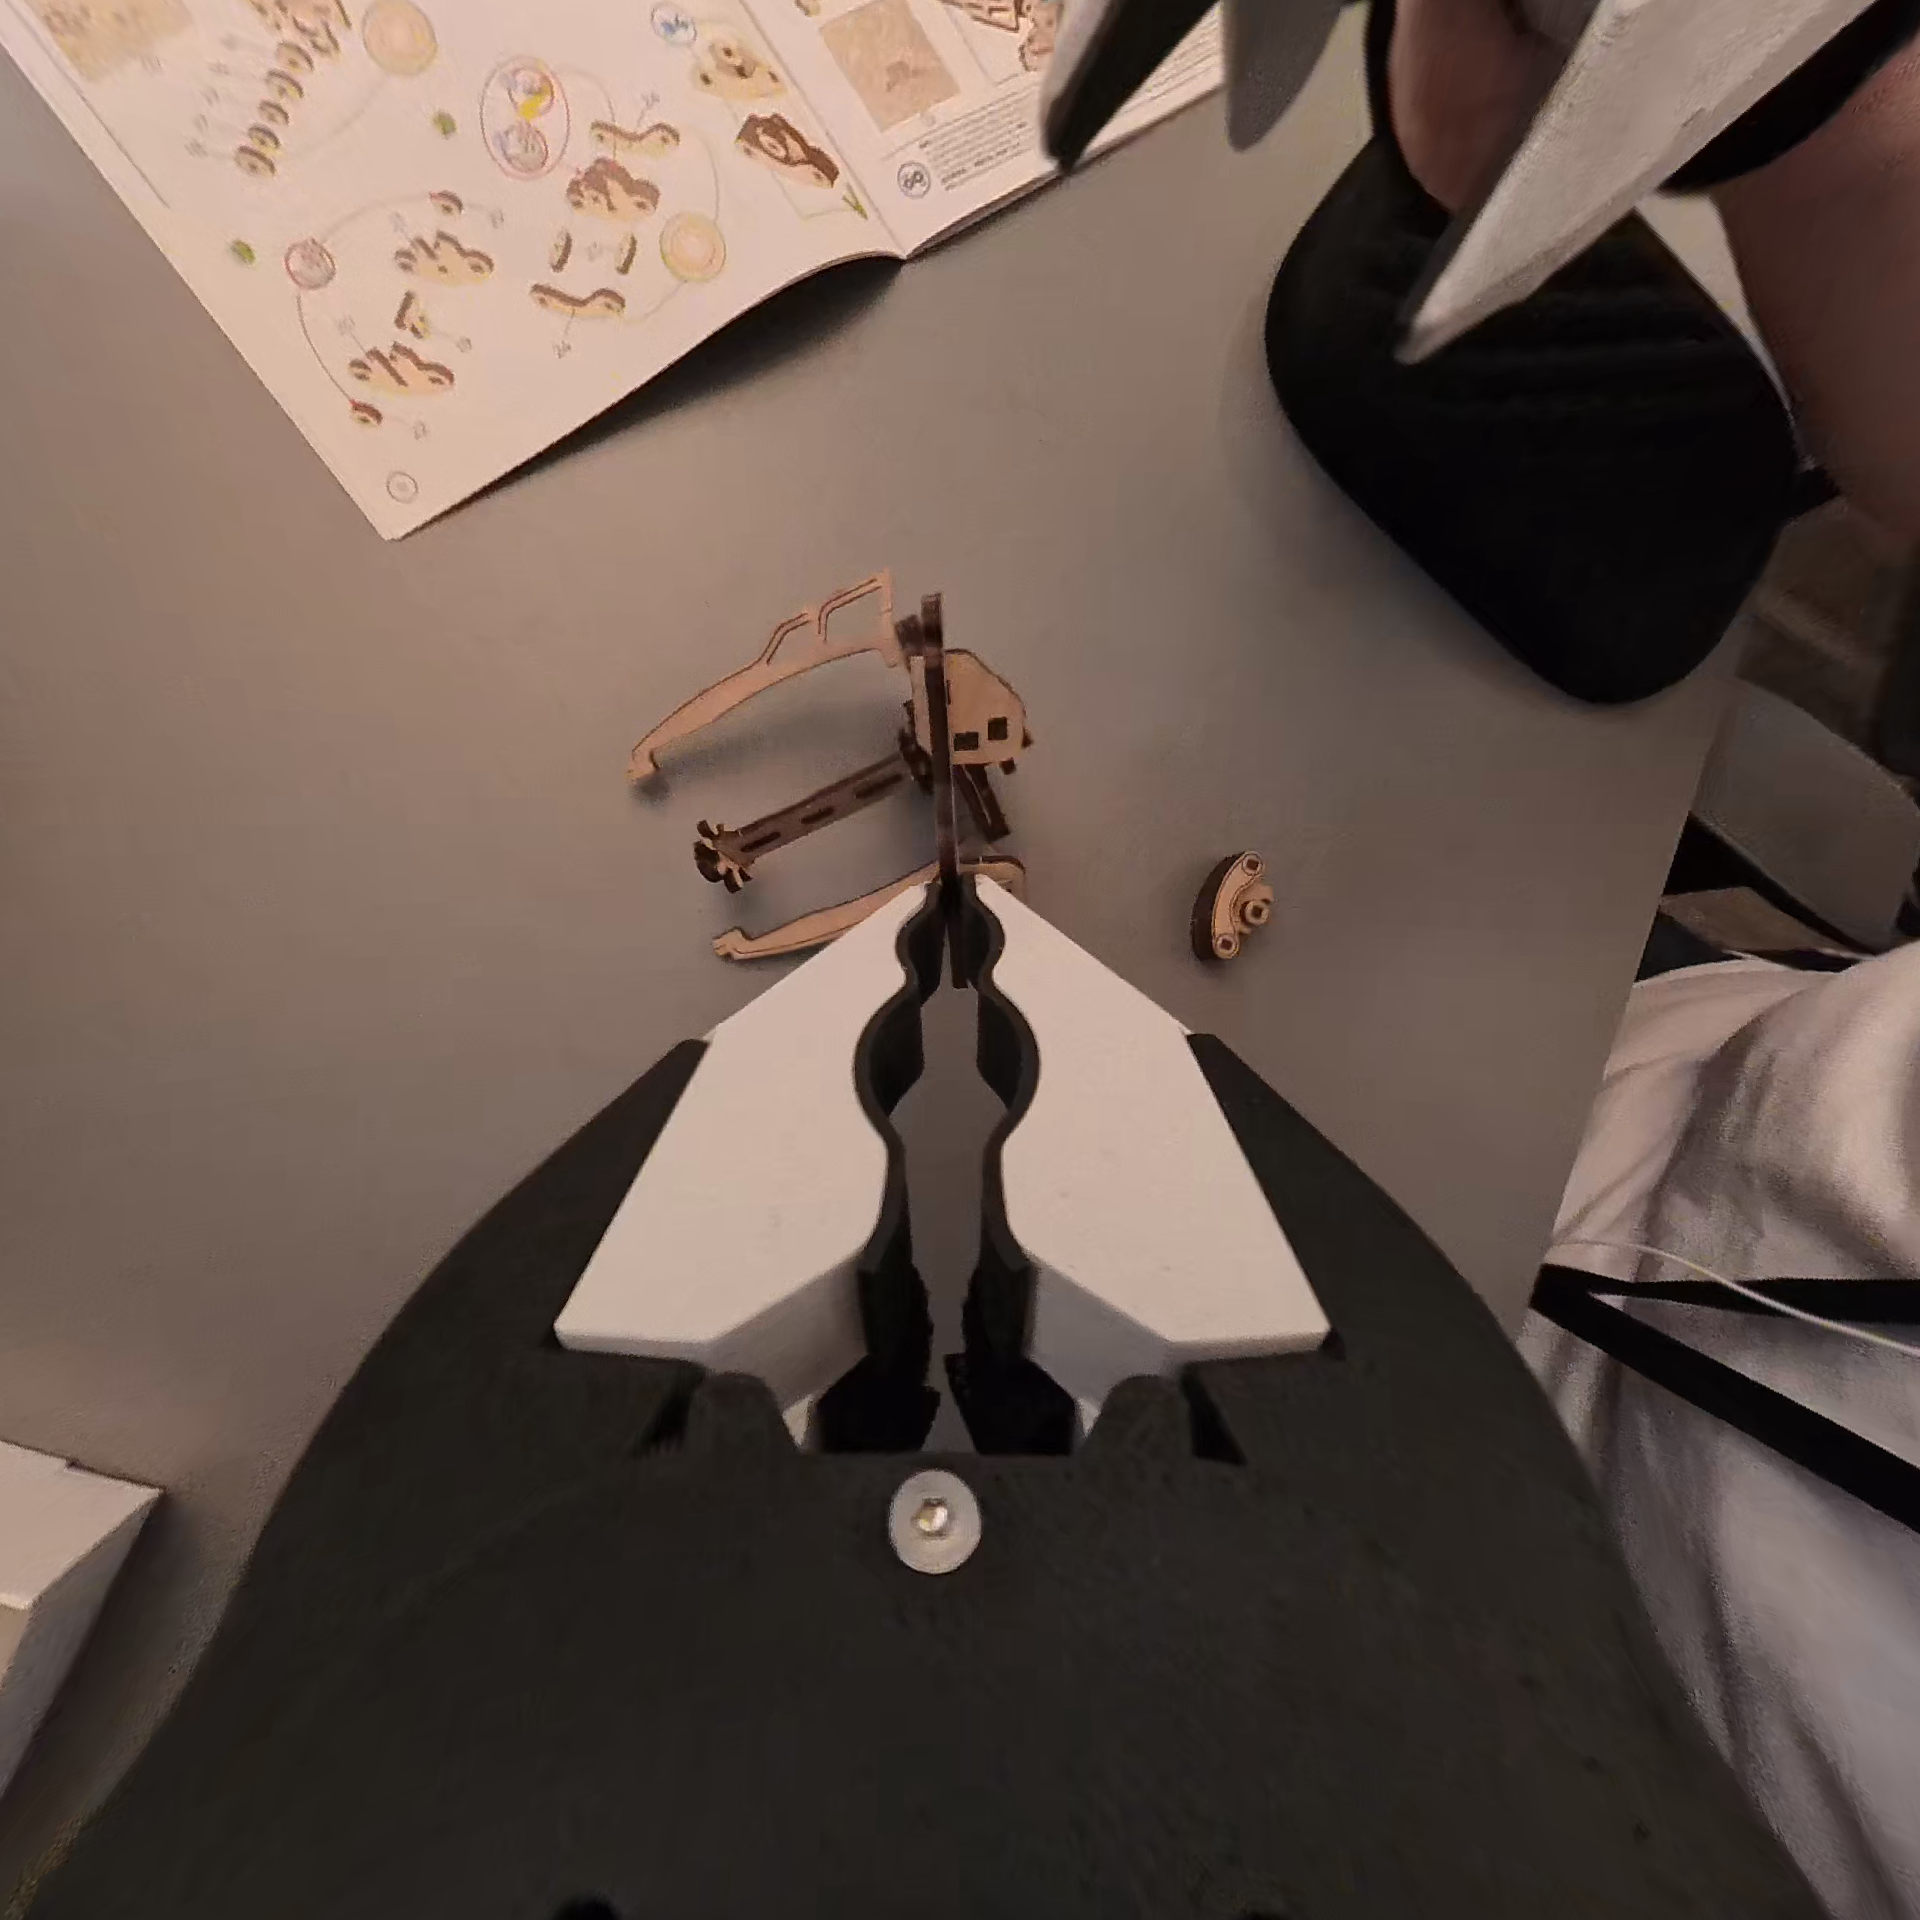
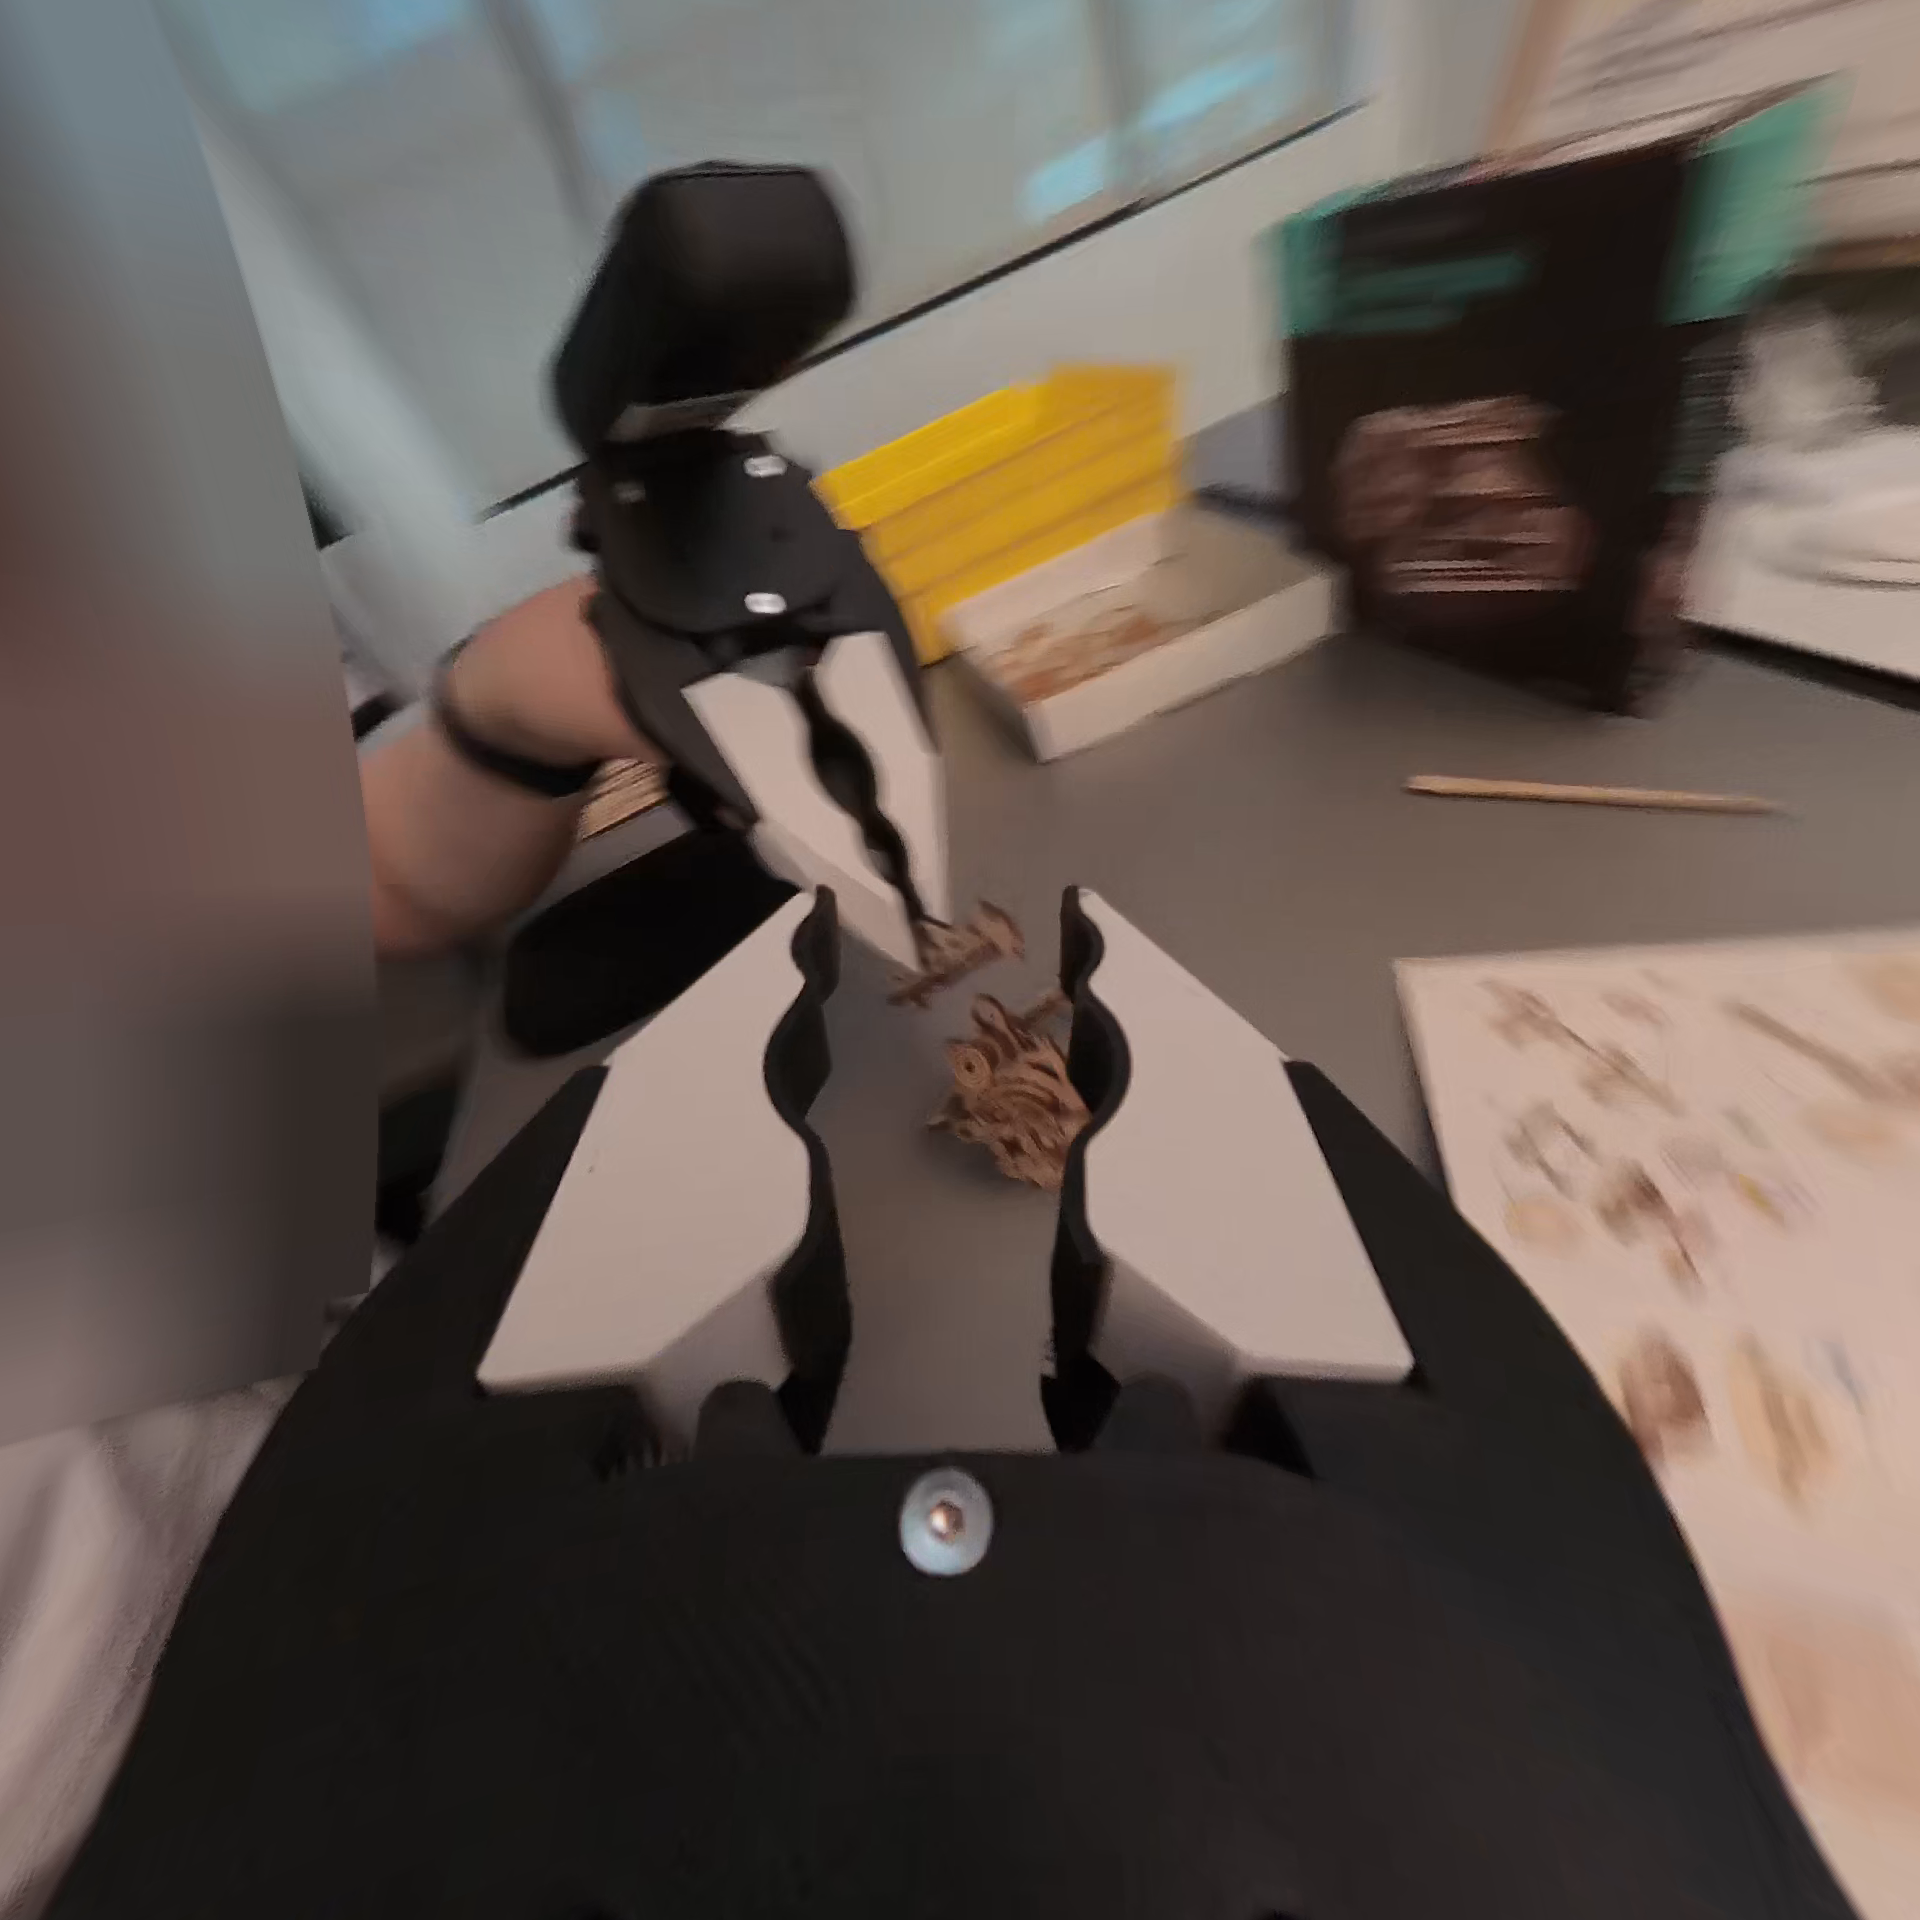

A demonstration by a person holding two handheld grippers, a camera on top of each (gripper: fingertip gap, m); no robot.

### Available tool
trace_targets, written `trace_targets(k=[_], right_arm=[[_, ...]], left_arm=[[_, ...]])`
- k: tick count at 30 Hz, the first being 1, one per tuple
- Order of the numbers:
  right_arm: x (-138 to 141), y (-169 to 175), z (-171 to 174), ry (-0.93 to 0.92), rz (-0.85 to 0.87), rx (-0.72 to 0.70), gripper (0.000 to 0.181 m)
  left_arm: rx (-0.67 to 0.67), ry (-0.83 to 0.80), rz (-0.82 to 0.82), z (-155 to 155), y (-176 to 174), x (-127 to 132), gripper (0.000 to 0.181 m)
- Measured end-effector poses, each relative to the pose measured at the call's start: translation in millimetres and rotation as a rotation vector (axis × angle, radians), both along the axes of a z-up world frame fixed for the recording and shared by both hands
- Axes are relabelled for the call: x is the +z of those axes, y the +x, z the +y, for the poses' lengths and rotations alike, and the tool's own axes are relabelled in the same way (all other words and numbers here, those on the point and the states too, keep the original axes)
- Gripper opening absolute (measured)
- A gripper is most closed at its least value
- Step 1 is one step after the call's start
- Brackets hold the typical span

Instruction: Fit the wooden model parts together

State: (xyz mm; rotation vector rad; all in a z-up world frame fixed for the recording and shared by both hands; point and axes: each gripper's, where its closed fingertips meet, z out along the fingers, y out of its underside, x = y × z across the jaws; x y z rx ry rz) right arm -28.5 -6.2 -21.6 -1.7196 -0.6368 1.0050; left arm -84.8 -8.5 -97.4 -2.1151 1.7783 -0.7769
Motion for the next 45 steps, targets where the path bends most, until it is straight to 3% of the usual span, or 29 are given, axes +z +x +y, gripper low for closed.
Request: trace_targets(k=[2, 4, 8, 12, 16, 20, 23, 26, 28, 32, 35, 43, 45], right_arm=[[-2.5, -11.2, 0.3, 0.006, -0.026, 0.210, 0.036], [-29.0, -10.3, 4.5, 0.029, -0.153, 0.355, 0.032], [-79.3, -5.3, 27.5, -0.036, -0.258, 0.426, 0.032], [-93.0, -18.3, 22.4, -0.097, -0.243, 0.520, 0.026], [-93.7, -35.6, 4.6, -0.172, -0.203, 0.615, 0.004], [-93.7, -64.0, -3.5, -0.278, -0.186, 0.562, 0.004], [-100.1, -78.8, -11.4, -0.247, -0.237, 0.522, 0.006], [-96.6, -79.4, -10.2, -0.252, -0.210, 0.456, 0.027], [-84.4, -72.2, -6.5, -0.251, -0.130, 0.416, 0.032], [-41.3, -42.9, 9.7, -0.018, -0.013, 0.271, 0.033], [-24.8, -34.4, 17.1, -0.034, 0.064, 0.228, 0.027], [-48.6, -63.0, 10.2, -0.245, -0.052, 0.370, 0.027], [-56.0, -65.6, 9.0, -0.266, -0.089, 0.381, 0.015]], left_arm=[[0.040, -0.006, 0.020, 2.4, 1.1, -1.2, 0.000], [0.065, -0.030, 0.040, 2.3, 1.6, -0.8, 0.000], [0.101, -0.022, 0.100, 7.7, 0.4, -1.7, 0.000], [0.113, -0.026, 0.172, 8.3, -5.0, -8.9, 0.000], [0.107, -0.041, 0.239, 8.2, -14.8, -16.0, 0.000], [0.101, -0.043, 0.248, 9.4, -23.2, -9.3, 0.000], [0.044, -0.007, 0.256, 9.9, -29.0, -2.9, 0.000], [-0.029, -0.027, 0.286, 3.4, -33.9, -0.8, 0.000], [-0.088, -0.019, 0.300, 1.6, -34.8, 0.8, 0.000], [-0.235, 0.130, 0.367, 13.5, -38.7, 2.0, 0.000], [-0.360, 0.148, 0.370, 12.1, -35.2, 2.4, 0.000], [-0.469, 0.105, 0.391, 17.5, -31.1, 0.2, 0.000], [-0.492, 0.108, 0.397, 16.9, -30.7, -0.7, 0.000]])
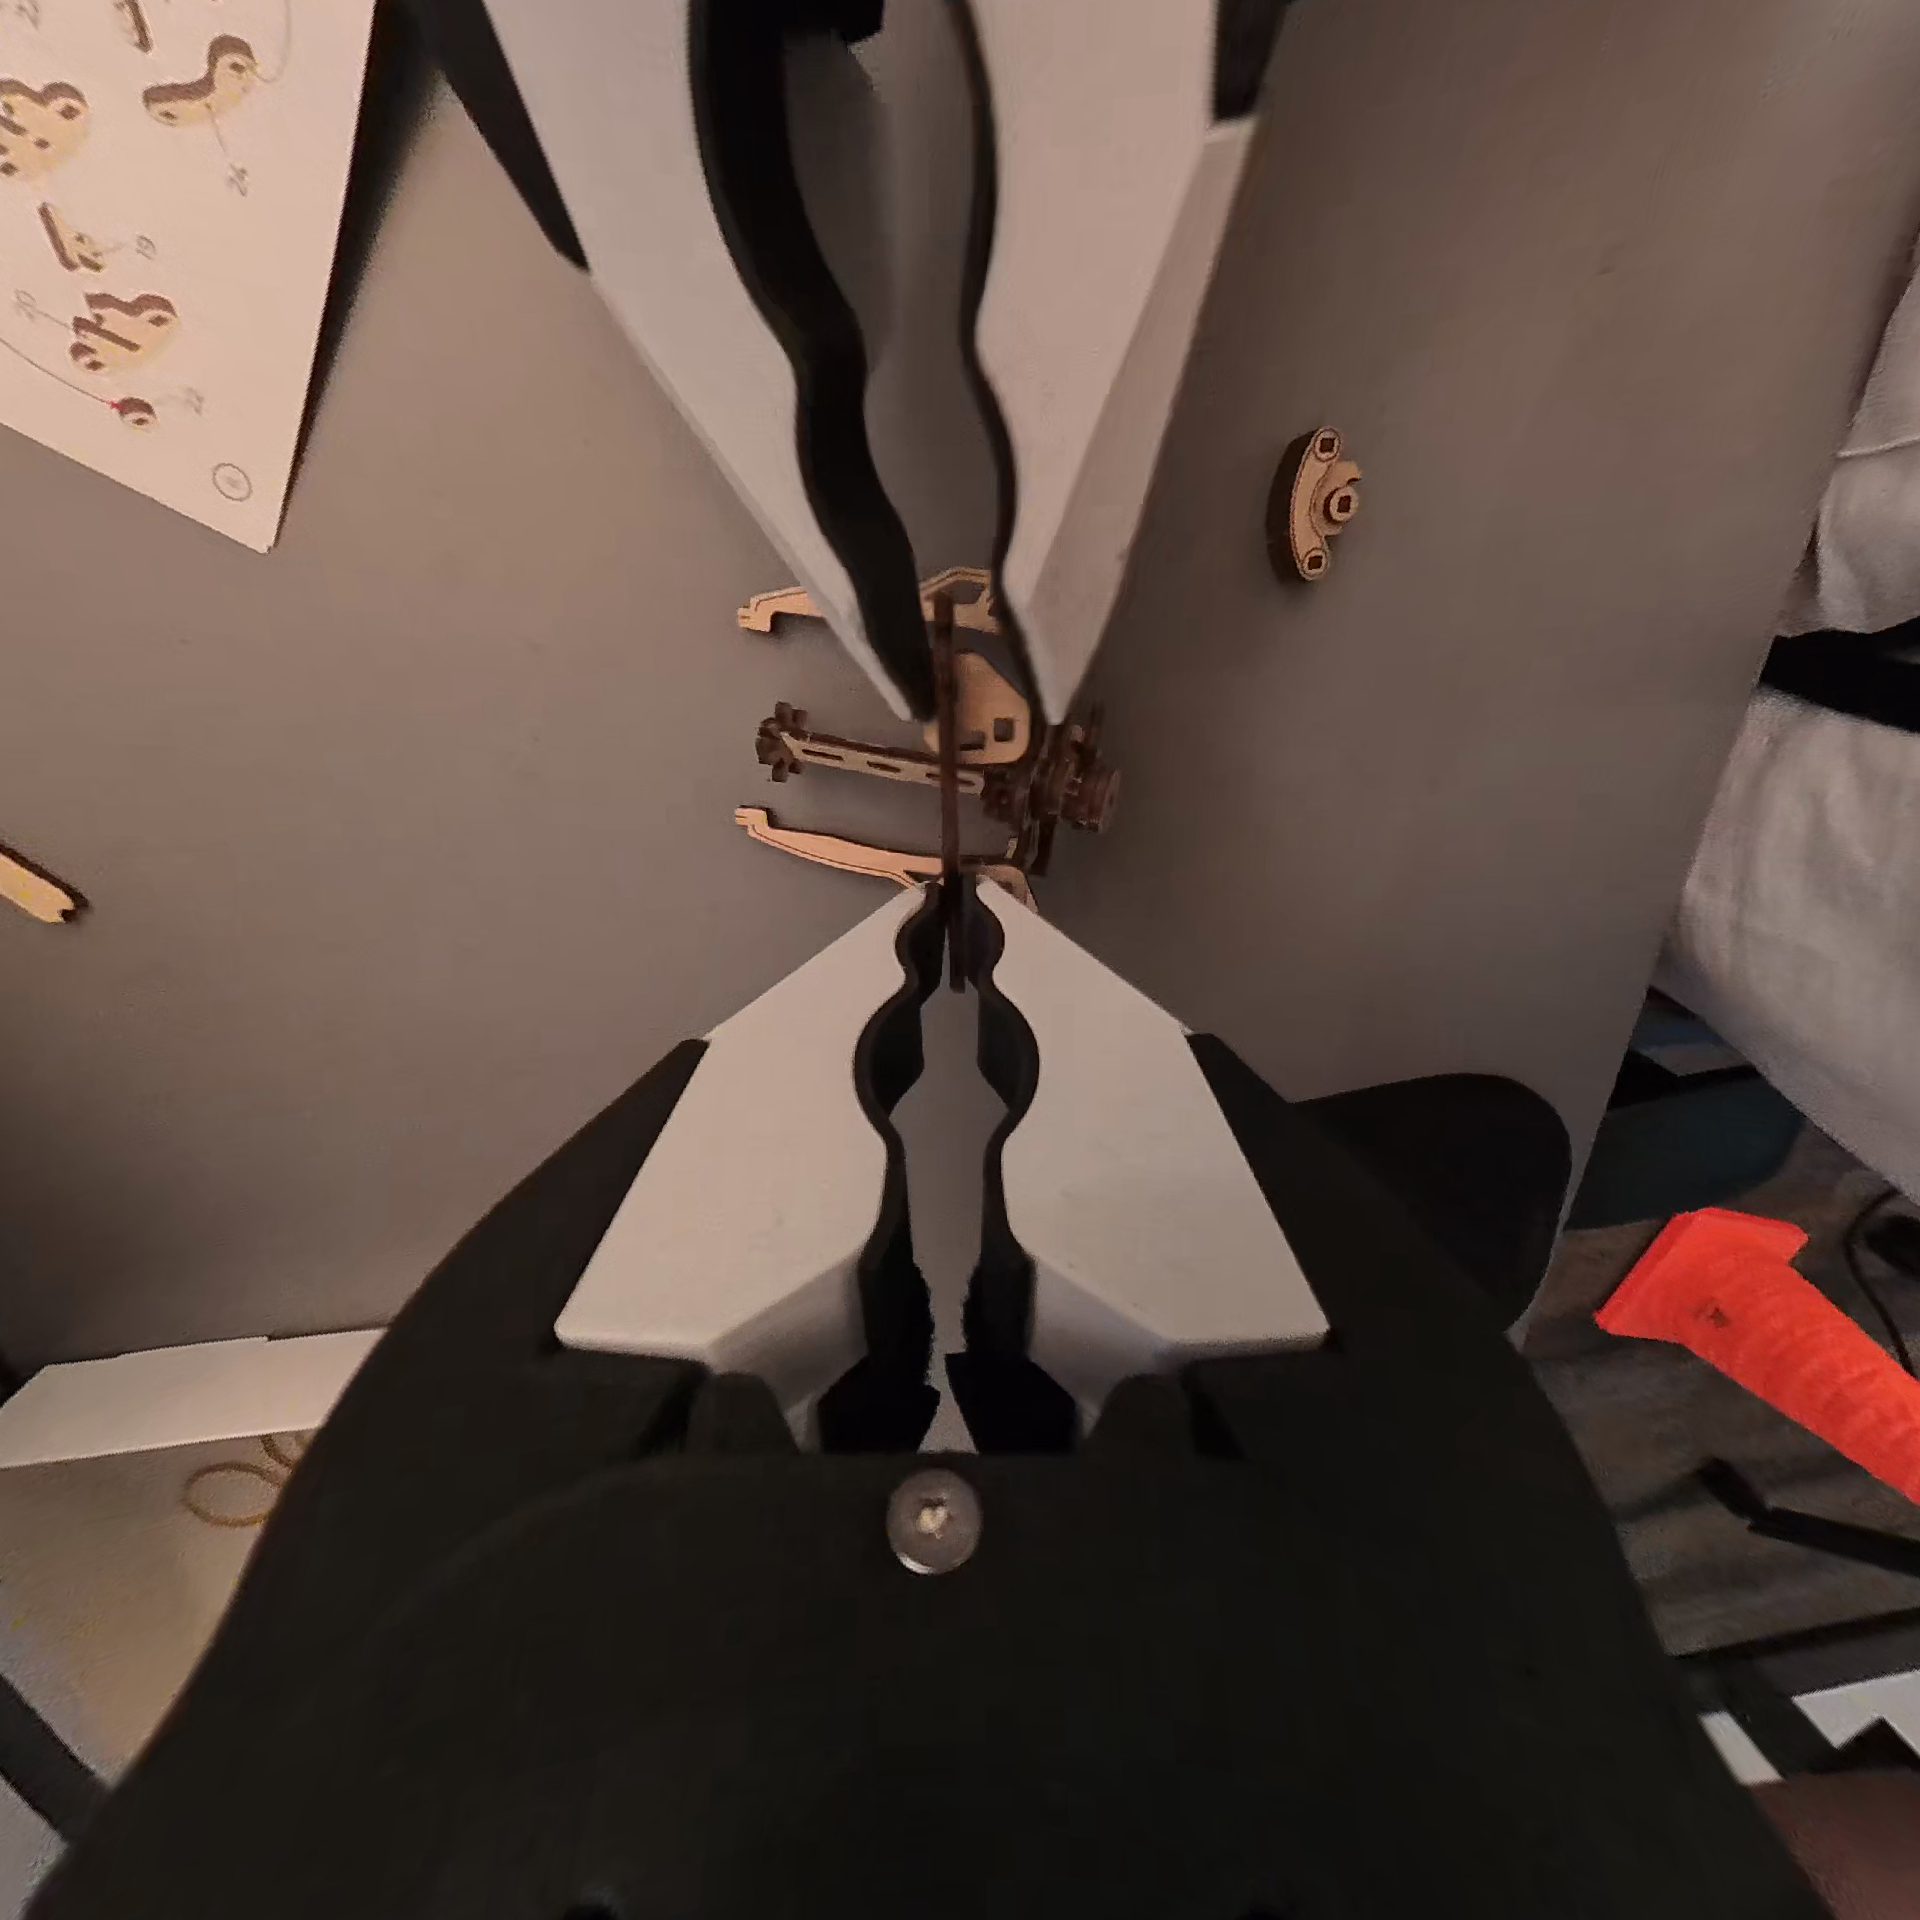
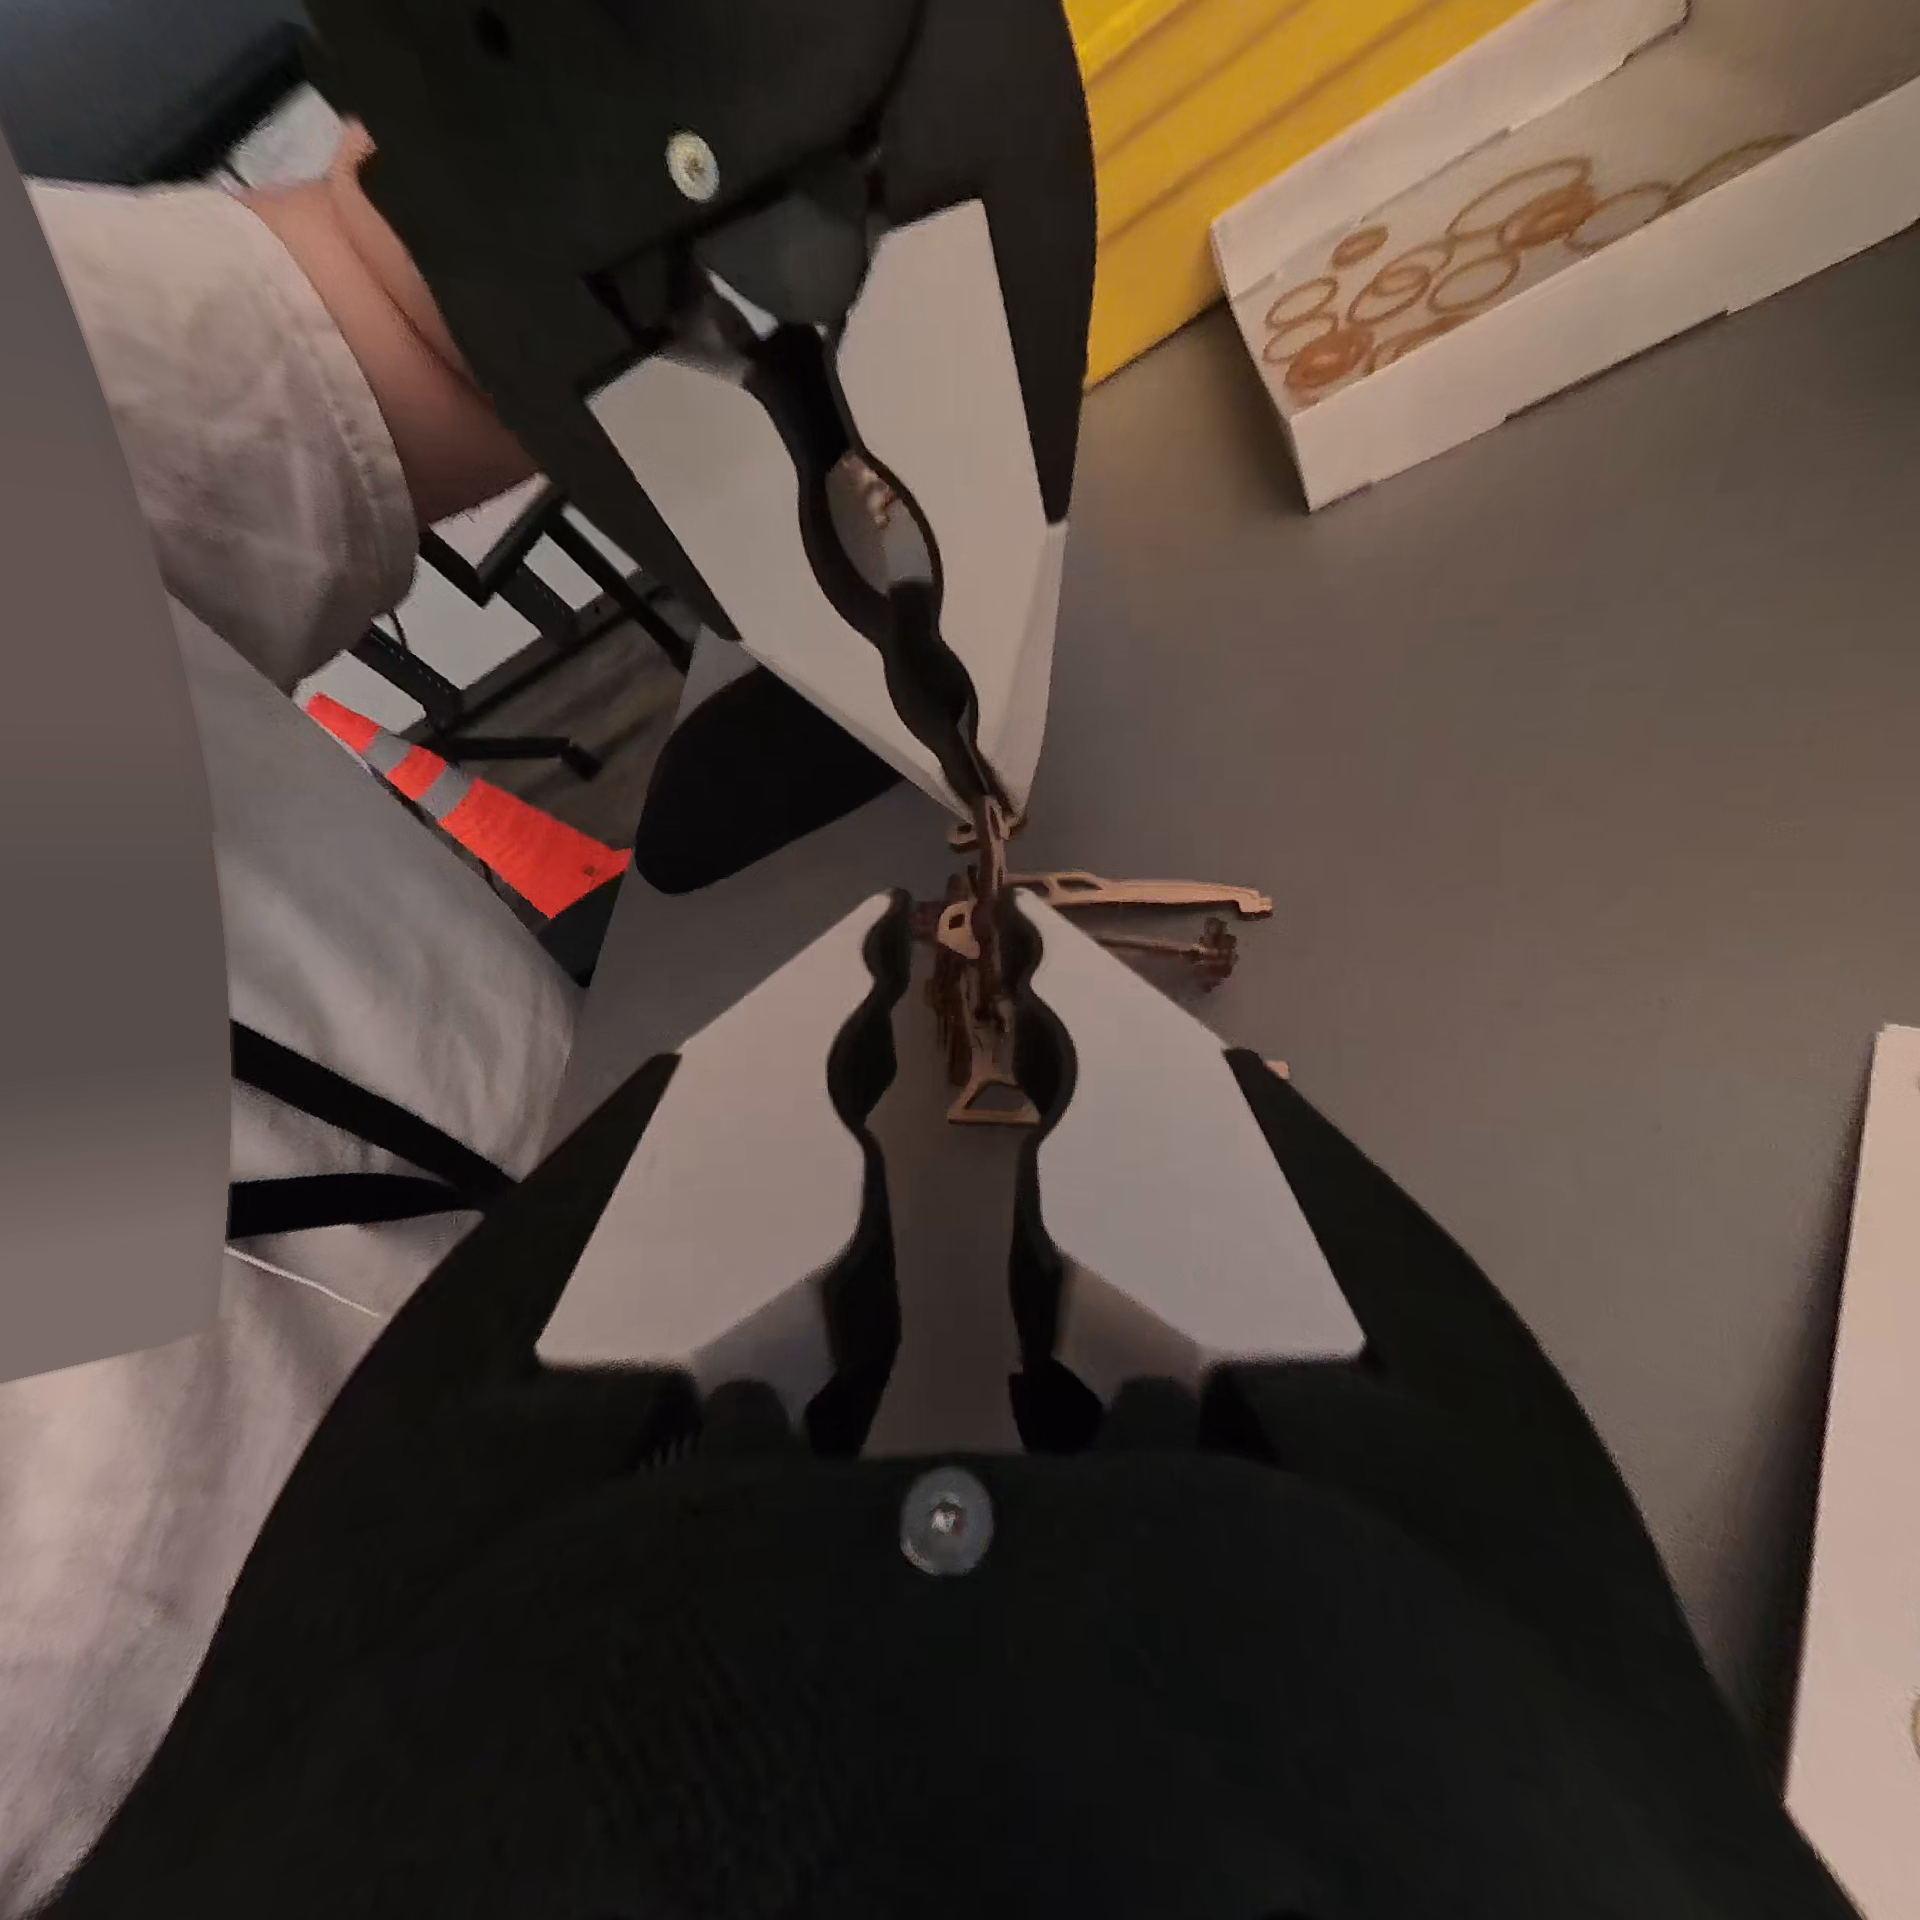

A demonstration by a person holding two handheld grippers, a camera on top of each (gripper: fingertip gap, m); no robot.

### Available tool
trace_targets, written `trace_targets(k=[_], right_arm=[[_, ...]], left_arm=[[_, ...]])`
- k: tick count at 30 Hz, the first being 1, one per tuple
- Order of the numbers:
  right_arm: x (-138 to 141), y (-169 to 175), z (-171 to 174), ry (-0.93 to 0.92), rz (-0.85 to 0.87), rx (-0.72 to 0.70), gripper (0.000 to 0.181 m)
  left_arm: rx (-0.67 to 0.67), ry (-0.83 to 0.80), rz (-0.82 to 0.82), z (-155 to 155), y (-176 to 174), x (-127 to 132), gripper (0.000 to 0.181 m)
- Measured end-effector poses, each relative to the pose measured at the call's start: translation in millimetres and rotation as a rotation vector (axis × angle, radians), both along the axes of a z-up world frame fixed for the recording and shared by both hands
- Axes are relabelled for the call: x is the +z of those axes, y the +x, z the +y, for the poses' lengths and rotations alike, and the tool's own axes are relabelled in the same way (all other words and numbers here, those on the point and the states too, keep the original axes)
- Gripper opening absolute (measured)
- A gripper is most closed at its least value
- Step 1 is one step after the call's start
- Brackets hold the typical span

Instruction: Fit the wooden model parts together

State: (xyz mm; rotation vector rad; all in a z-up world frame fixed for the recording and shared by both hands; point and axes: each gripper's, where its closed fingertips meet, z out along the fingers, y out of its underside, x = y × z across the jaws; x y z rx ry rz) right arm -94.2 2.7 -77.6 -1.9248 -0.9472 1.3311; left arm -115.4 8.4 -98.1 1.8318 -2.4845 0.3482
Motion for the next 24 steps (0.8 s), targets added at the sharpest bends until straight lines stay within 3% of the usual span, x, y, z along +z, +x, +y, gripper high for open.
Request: trace_targets(k=[8, 11, 17, 18, 21, 24], right_arm=[[-18.4, -1.1, -1.1, -0.027, -0.052, 0.020, 0.005], [-13.9, -0.2, 8.3, -0.005, -0.047, -0.033, 0.028], [-17.5, -2.5, 4.4, -0.019, -0.080, 0.001, 0.020], [-17.9, -3.0, 1.1, -0.010, -0.095, 0.017, 0.008], [-15.2, -2.0, 3.1, 0.091, -0.142, -0.015, 0.006], [-10.6, -1.0, 4.8, 0.090, -0.119, -0.070, 0.005]], left_arm=[[-0.032, 0.003, 0.028, -1.2, -0.8, -9.2, 0.000], [-0.019, -0.003, 0.021, -1.6, 0.1, -7.8, 0.000], [-0.032, 0.009, 0.000, -3.1, 4.2, -2.1, 0.000], [-0.034, 0.016, -0.003, -2.0, 4.7, -1.3, 0.000], [-0.028, 0.002, -0.021, -2.5, 5.1, 1.1, 0.000], [0.064, 0.038, -0.119, 12.3, 5.4, 8.8, 0.019]])
